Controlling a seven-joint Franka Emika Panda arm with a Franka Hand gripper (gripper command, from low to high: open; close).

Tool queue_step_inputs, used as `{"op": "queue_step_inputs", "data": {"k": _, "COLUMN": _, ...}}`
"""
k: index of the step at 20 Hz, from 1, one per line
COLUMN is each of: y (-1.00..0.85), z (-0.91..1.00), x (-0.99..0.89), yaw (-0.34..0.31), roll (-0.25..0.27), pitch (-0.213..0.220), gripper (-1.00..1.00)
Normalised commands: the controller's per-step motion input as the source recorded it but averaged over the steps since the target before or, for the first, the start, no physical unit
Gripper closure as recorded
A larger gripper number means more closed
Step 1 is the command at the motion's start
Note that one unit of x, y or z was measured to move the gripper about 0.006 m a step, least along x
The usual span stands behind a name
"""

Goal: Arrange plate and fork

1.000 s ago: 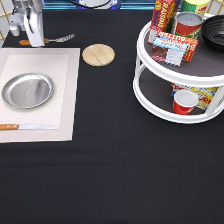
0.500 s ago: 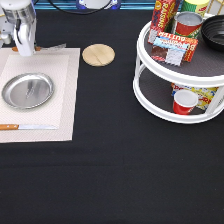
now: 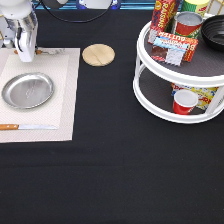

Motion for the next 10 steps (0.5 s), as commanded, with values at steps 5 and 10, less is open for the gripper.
{"op": "queue_step_inputs", "data": {"k": 5, "y": -0.12, "z": -0.02, "x": 0.33, "yaw": -0.049, "roll": 0.000, "pitch": 0.107, "gripper": 1.00}}
{"op": "queue_step_inputs", "data": {"k": 10, "y": -0.30, "z": -0.08, "x": 0.15, "yaw": -0.065, "roll": 0.002, "pitch": 0.087, "gripper": 1.00}}
